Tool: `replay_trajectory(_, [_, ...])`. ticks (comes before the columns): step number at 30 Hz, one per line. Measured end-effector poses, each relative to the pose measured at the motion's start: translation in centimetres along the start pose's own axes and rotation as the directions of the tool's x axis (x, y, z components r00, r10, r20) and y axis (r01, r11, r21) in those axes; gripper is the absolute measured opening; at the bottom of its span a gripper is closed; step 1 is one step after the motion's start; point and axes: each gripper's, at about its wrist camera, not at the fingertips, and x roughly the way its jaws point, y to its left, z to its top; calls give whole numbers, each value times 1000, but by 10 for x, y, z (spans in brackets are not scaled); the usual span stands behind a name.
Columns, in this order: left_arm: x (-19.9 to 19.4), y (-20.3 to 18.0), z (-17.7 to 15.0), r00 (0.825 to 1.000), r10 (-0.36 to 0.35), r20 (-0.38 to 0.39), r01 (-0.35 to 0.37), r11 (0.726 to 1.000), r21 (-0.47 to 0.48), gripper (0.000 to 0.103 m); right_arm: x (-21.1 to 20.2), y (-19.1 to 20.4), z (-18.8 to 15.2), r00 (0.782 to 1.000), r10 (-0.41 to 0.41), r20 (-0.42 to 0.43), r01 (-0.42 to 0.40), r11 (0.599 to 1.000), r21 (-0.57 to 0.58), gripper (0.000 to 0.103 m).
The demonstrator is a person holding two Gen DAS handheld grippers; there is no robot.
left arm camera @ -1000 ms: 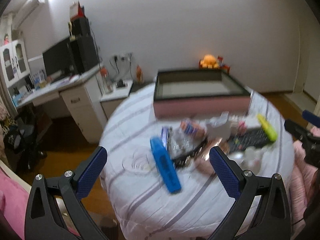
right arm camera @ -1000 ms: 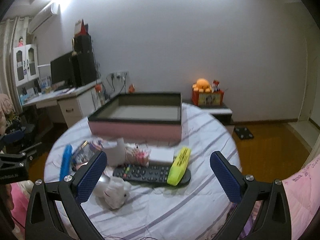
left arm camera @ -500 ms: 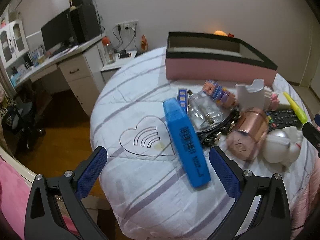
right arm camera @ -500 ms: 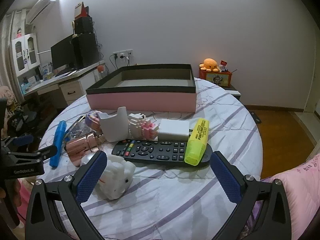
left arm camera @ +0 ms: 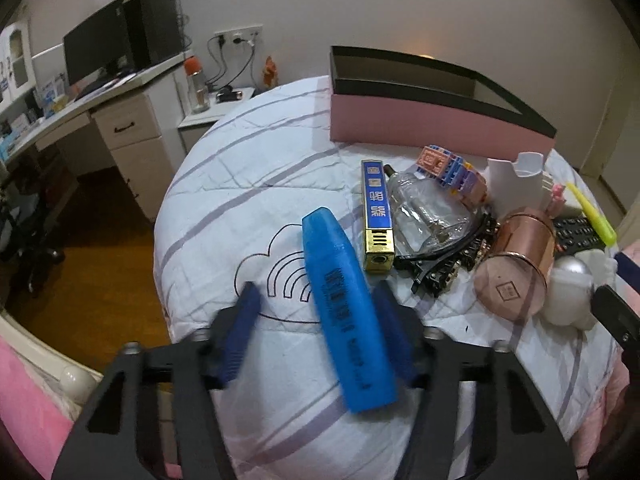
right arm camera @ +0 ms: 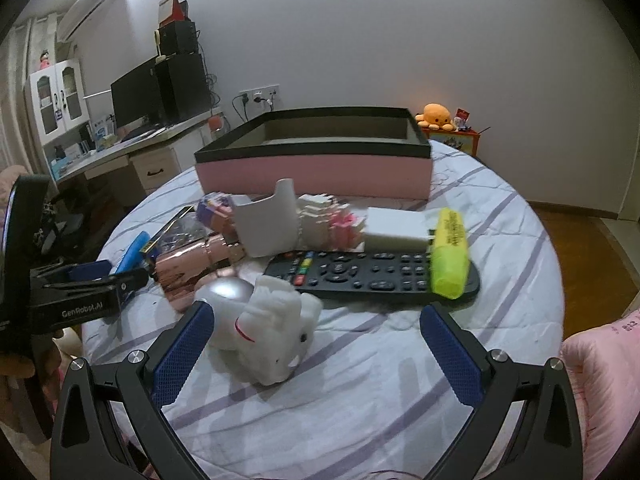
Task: Organize rigid objects
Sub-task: 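Grasp the blue marker with the left gripper while the right gripper grasps the astronaut figure, then carry the blue marker and astronaut figure with both grippers over the pink box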
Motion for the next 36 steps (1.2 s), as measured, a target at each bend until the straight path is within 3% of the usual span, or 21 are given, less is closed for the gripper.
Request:
replay_trajectory(3, [-4, 4, -1, 1000, -26, 5, 26, 1000, -4, 28, 4, 7, -1, 1000, 2, -11, -2, 1000, -7, 103])
replay_trajectory(6, [-8, 10, -4, 999, -54, 7, 54, 999, -7, 23, 10, 12, -2, 1000, 15, -22, -15, 1000, 3, 103])
replay_trajectory(14, [-15, 10, -9, 997, -81, 20, 80, 997, 21, 23, 30, 18, -5, 998, 36, -46, -34, 999, 33, 103])
replay_trajectory(17, [-14, 13, -10, 996, -92, 20, 92, 996, 16, 22, 32, 13, -5, 998, 47, -47, -46, 998, 31, 78])
replay_trajectory(24, [-10, 10, -6, 997, -76, 19, 76, 997, 16, 23, 27, 1, -2, 995, 91, -46, -89, 995, 45, 78])
replay_trajectory(33, [-27, 2, 4, 991, -121, 49, 119, 993, 24, 22, 10, -8, 14, 995, 98, 5, -99, 995, 31, 78])
replay_trajectory(36, [-33, -4, 10, 990, -126, 69, 123, 992, 40, 17, 8, -11, 22, 995, 101, 16, -101, 995, 22, 78])
